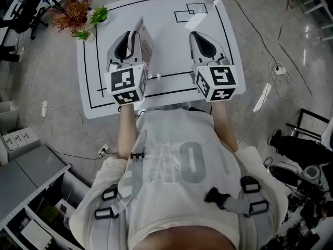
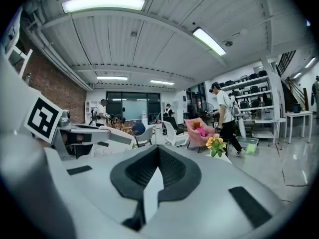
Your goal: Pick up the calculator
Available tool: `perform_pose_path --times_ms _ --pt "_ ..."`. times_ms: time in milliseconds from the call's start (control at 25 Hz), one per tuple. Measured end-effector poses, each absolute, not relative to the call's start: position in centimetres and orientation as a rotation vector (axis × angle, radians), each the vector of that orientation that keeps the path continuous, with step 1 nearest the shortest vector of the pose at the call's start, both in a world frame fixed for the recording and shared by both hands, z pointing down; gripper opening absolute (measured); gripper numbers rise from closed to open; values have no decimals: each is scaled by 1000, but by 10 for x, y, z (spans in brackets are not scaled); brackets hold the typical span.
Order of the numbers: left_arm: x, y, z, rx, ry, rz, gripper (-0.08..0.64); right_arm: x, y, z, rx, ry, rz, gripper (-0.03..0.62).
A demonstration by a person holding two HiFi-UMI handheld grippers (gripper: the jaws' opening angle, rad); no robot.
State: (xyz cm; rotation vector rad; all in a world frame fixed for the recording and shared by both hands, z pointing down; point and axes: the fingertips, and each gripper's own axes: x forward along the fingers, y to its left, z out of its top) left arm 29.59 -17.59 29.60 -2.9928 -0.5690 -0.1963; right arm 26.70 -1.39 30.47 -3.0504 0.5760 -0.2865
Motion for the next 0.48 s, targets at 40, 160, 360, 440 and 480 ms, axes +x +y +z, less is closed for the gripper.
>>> perform_pose_path --times_ms 40,160,360,440,480 --pt "295 -179 297 -2991 -553 -194 72 268 -17 305 -3042 593 -285 6" --pt "293 -186 297 -2986 -504 -188 72 269 -24 306 -2995 632 -280 6" --pt "290 -191 298 -2992 -488 -204 72 268 -31 309 -2976 670 -288 5" --pt "289 -193 300 -3005 -488 -225 72 268 -35 311 -2954 693 -308 6" --pt "288 -194 301 -3009 -486 -233 72 267 -36 312 -2946 700 -320 6"
